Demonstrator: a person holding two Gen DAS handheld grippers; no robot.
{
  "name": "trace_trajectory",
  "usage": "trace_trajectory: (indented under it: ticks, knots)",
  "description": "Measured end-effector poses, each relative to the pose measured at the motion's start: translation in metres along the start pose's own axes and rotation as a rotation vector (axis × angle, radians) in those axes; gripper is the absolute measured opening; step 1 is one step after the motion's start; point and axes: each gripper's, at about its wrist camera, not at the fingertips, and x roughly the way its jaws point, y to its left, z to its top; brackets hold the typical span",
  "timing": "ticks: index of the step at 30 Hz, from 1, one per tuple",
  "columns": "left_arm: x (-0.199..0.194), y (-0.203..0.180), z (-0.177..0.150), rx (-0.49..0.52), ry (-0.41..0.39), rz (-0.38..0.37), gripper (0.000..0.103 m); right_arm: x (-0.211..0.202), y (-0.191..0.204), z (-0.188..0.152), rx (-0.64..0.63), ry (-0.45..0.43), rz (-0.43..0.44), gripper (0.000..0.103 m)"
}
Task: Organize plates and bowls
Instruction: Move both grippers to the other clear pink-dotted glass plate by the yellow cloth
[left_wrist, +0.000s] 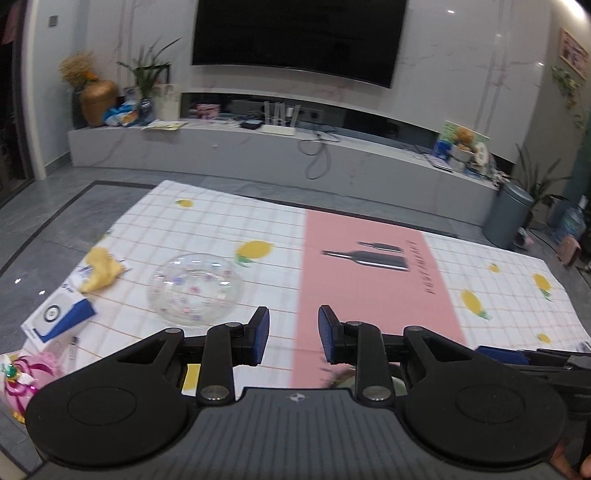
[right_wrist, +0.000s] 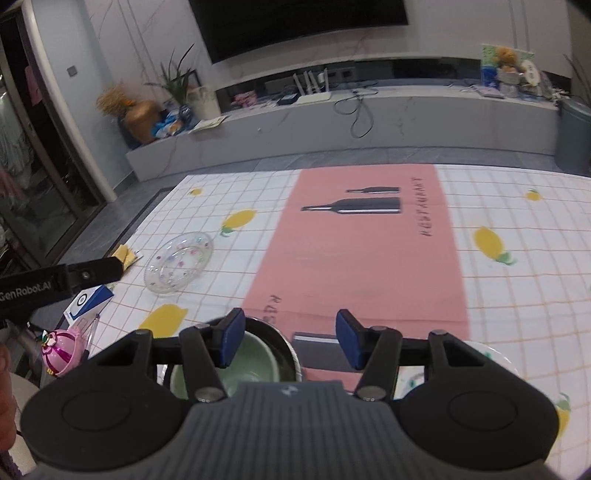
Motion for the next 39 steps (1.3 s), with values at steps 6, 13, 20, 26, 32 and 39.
trace_trajectory:
  ticks: [6,13,20,26,32,39]
  knots:
    - [0.025,0.051,0.007,-0.092,0.019,0.016,0.033,0.045,0.014,0.024,0.018,0.071,0.043,0.055]
    - [0.066,0.103,0.009,-0.238,0.030,0.045,0.033,0.105,0.033,0.055,0.027,0.149,0.099,0.053]
    - [0.110,0.156,0.007,-0.430,0.029,0.078,0.035,0.191,0.049,0.080,0.113,0.281,0.186,0.050]
    - [0.152,0.180,0.006,-0.492,0.071,0.123,0.039,0.258,0.064,0.090,0.168,0.391,0.196,0.048]
    - [0.178,0.197,-0.001,-0.560,0.097,0.132,0.038,0.297,0.078,0.100,0.155,0.425,0.177,0.047]
    - [0.185,0.200,-0.005,-0.561,0.112,0.155,0.035,0.317,0.082,0.099,0.156,0.437,0.188,0.035]
